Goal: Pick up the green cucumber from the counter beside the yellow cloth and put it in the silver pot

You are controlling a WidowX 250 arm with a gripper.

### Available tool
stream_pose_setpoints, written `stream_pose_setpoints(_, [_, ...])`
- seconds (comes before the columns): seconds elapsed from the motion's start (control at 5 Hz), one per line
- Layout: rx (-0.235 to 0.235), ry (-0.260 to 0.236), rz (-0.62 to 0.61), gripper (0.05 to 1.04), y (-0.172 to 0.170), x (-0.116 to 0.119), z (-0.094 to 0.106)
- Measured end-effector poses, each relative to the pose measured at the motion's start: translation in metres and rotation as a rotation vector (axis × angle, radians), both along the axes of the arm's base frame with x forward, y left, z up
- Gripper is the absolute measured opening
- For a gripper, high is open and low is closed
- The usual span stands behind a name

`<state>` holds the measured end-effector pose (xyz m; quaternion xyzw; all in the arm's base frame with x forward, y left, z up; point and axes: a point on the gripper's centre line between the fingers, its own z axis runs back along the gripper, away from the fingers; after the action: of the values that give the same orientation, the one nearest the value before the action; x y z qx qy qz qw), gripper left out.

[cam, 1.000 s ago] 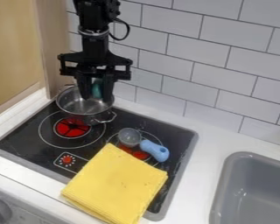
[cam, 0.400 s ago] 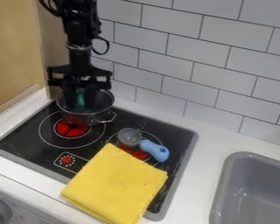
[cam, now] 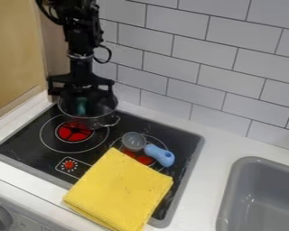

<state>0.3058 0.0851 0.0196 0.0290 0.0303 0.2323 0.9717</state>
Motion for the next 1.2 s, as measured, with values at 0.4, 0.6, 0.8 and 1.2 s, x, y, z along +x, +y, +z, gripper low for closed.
stream_pose_setpoints(0.4, [-0.019,-0.012,0.001,0.759,-0.003,0.001,0.005])
stream_pose_setpoints(0.6, [-0.018,-0.025,-0.015,1.001,-0.003,0.001,0.015])
stream_pose_setpoints(0.8, [-0.016,-0.060,-0.002,1.009,-0.004,0.002,0.030])
stream_pose_setpoints(1.2, [-0.004,-0.126,-0.008,0.999,-0.005,0.000,0.065])
